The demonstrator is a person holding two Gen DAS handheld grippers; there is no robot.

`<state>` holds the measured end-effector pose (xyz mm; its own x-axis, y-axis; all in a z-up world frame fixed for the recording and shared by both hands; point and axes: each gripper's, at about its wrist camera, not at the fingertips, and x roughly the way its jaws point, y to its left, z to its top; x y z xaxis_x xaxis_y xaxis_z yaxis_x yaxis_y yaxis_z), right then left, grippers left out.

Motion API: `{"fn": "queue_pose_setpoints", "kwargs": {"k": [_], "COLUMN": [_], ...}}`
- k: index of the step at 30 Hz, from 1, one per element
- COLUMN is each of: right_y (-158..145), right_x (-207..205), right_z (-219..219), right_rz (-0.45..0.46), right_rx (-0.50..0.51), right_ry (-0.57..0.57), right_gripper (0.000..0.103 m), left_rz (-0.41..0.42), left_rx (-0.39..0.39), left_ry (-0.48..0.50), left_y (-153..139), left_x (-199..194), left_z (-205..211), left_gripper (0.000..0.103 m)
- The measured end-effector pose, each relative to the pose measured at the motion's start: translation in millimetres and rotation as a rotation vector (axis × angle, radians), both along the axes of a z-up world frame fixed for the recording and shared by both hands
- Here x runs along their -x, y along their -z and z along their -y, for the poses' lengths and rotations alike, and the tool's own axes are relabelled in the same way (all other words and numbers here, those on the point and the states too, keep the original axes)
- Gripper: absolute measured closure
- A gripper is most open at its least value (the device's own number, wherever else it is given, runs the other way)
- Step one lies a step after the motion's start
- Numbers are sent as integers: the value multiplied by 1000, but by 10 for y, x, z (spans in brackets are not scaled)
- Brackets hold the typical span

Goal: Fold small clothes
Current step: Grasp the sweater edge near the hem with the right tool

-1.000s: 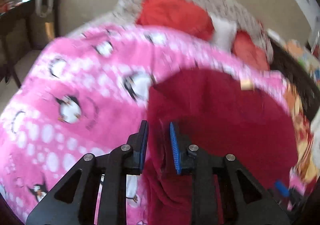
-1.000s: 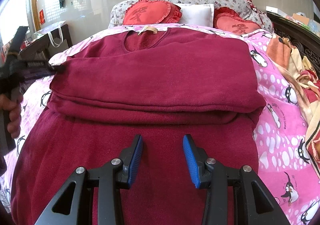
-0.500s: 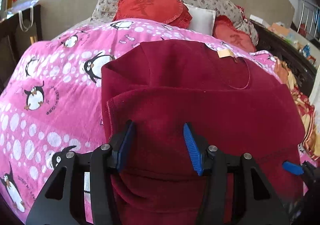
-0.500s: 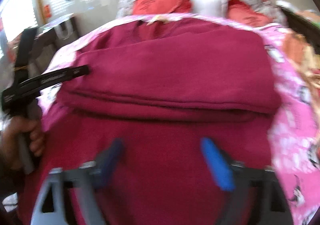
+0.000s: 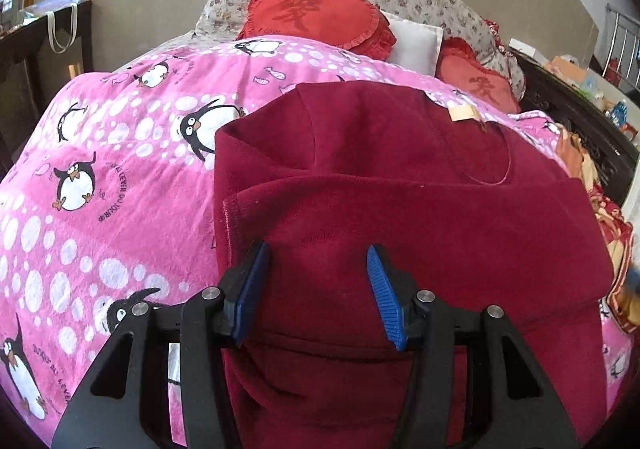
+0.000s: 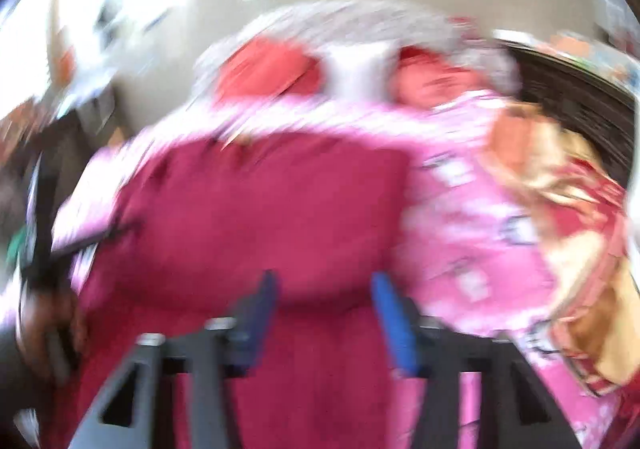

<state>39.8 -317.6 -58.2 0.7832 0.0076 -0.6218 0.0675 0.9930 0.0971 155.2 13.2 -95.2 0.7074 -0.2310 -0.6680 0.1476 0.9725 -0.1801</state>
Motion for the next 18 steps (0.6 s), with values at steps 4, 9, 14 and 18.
{"fn": "queue_pose_setpoints", "kwargs": {"k": [4,9,14,18], "right_y": [13,291,517,484], "right_x": [-245,-642,-573,-641], "right_z": [258,190,300,191], "right_rz": [-20,-166,-150,-166], "right_rx": [-95,-22,-66,30], "right_ry": [8,-9,-13,-29], "right_gripper": [99,103,103,103], "left_rz": [0,0,-2,0], "left_rx": [-10,0,4,7], "left_ry": [-1,1,6,25], "left_y": [5,8,10,1], "left_x": [6,3,1,3], "left_z": [19,24,25,28], "left_gripper": [52,52,50,44]}}
